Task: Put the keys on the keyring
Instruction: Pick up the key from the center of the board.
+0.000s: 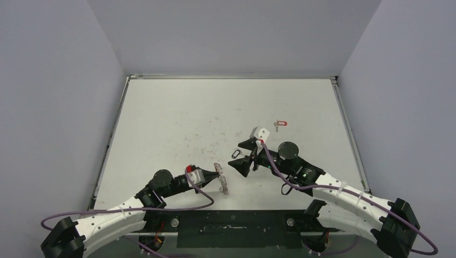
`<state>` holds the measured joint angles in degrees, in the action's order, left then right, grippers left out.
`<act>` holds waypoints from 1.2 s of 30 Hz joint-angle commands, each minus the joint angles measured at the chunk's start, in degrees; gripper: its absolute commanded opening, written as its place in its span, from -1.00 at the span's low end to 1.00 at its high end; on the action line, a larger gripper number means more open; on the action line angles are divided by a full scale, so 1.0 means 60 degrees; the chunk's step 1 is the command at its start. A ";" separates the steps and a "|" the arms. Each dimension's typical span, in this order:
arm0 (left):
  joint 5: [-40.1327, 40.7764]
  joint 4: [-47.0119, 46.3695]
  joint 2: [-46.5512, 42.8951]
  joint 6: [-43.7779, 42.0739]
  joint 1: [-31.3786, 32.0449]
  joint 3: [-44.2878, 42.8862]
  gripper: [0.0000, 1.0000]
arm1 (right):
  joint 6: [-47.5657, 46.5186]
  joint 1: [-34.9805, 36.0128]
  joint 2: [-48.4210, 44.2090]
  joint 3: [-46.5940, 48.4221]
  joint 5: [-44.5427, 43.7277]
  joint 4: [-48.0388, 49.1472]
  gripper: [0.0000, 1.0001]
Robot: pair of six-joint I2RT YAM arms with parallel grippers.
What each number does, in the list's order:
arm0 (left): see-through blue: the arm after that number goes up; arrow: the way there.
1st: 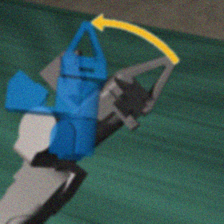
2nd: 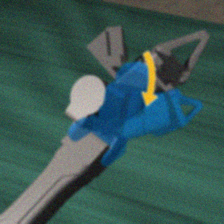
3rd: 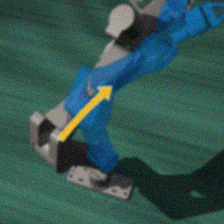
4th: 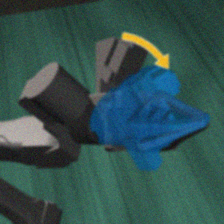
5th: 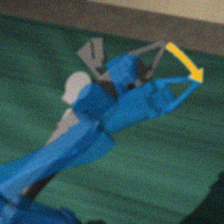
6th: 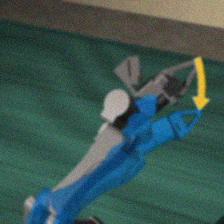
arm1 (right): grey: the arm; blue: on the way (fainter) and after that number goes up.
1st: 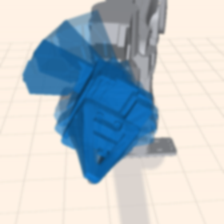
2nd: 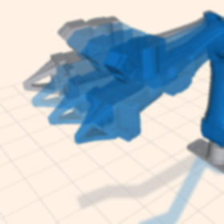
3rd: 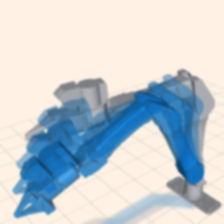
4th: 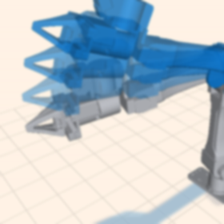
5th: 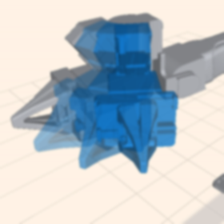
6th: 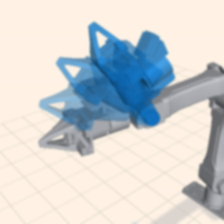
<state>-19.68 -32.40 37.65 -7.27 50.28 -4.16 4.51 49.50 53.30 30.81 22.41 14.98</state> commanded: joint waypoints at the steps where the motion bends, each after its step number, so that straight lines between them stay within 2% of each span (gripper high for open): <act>1: -0.0146 0.0274 -0.0554 -0.0725 0.0101 -0.0241 -1.00 | 0.0967 -0.0459 0.0092 0.0090 -0.0714 0.0337 0.60; 6: 0.0096 0.1064 -0.1198 -0.0668 0.0103 -0.0396 -1.00 | 0.2019 -0.0804 0.0214 0.0462 -0.2740 -0.0893 0.98; 9: 0.0419 0.1518 -0.1388 -0.0249 0.0116 -0.0536 -1.00 | 0.2297 -0.0976 0.0723 0.0986 -0.3637 -0.2091 1.00; 11: 0.0585 0.1632 -0.1453 -0.0007 0.0112 -0.0536 -1.00 | 0.2556 -0.1091 0.1339 0.1483 -0.4305 -0.3028 0.93; 13: 0.0699 0.1747 -0.1455 0.0123 0.0117 -0.0554 -1.00 | 0.2678 -0.1226 0.2107 0.2048 -0.4347 -0.3799 0.88; 18: 0.0694 0.1927 -0.1491 0.0266 0.0142 -0.0580 -1.00 | 0.2234 -0.1481 0.4012 0.3140 -0.3159 -0.4309 0.61; 23: 0.0694 0.2001 -0.1572 0.0293 0.0157 -0.0595 -1.00 | 0.2149 -0.2502 0.5630 0.4115 -0.2301 -0.4538 0.37; 31: 0.0721 0.1740 -0.1538 0.0378 0.0147 -0.0460 -1.00 | 0.1514 -0.3384 0.7017 0.5881 -0.5742 -0.5911 0.16; 36: 0.0639 0.1583 -0.1385 0.0383 0.0160 -0.0429 -1.00 | 0.1324 -0.4283 0.7946 0.6747 -0.6818 -0.6317 0.03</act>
<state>-15.66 -19.62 28.82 -5.63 50.92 -4.56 14.28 27.59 98.08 67.33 -8.91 -20.08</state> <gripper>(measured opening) 0.009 0.544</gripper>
